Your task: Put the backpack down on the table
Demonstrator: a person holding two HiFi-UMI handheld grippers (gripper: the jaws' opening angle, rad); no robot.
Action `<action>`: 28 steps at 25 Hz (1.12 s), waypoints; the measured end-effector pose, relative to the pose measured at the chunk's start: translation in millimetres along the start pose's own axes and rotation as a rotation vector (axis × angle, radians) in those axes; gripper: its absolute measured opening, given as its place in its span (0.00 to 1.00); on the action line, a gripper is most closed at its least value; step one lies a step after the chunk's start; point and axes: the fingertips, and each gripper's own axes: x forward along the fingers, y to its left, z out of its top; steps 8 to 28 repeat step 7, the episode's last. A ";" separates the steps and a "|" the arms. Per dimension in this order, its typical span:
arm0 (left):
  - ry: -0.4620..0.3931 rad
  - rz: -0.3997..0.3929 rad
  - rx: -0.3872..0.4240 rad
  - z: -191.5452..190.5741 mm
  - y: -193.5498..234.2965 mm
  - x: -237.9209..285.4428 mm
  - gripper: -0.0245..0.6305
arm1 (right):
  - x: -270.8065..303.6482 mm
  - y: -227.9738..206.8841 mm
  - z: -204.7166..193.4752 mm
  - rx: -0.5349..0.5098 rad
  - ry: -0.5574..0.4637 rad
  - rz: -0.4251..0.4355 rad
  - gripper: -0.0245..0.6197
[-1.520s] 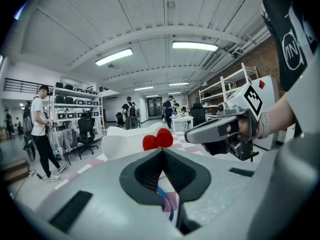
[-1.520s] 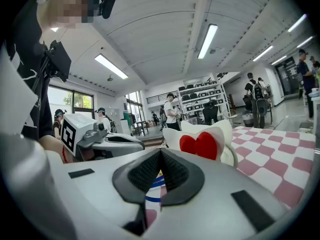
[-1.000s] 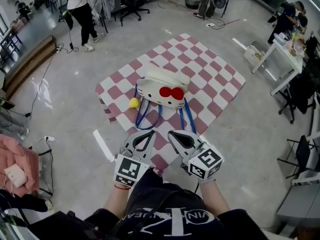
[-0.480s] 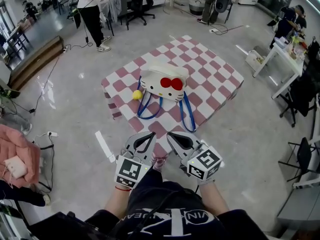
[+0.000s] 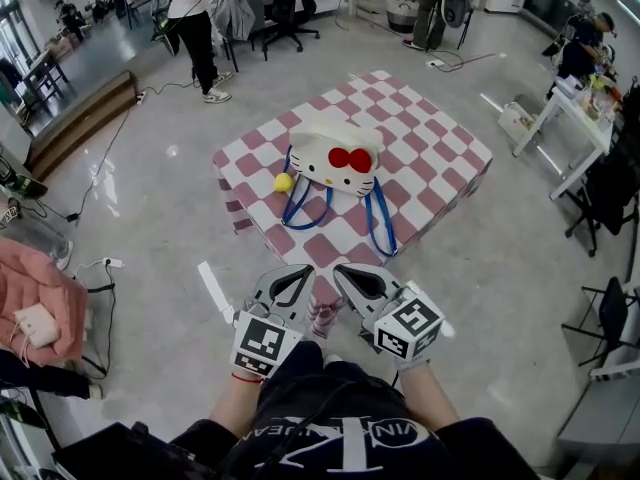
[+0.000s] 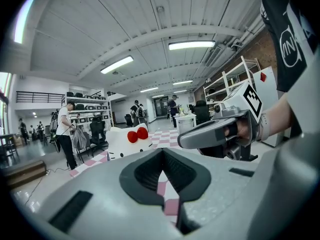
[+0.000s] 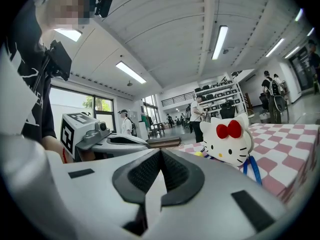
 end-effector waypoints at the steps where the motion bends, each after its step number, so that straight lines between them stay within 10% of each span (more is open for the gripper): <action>1: 0.000 0.001 0.001 -0.1 0.8 -1.2 0.05 | 0.9 0.5 -0.1 0.001 -0.001 -0.002 0.04; 28: -0.005 0.011 0.001 -0.1 13.8 -8.1 0.05 | 13.1 2.0 3.0 0.000 0.000 -0.008 0.04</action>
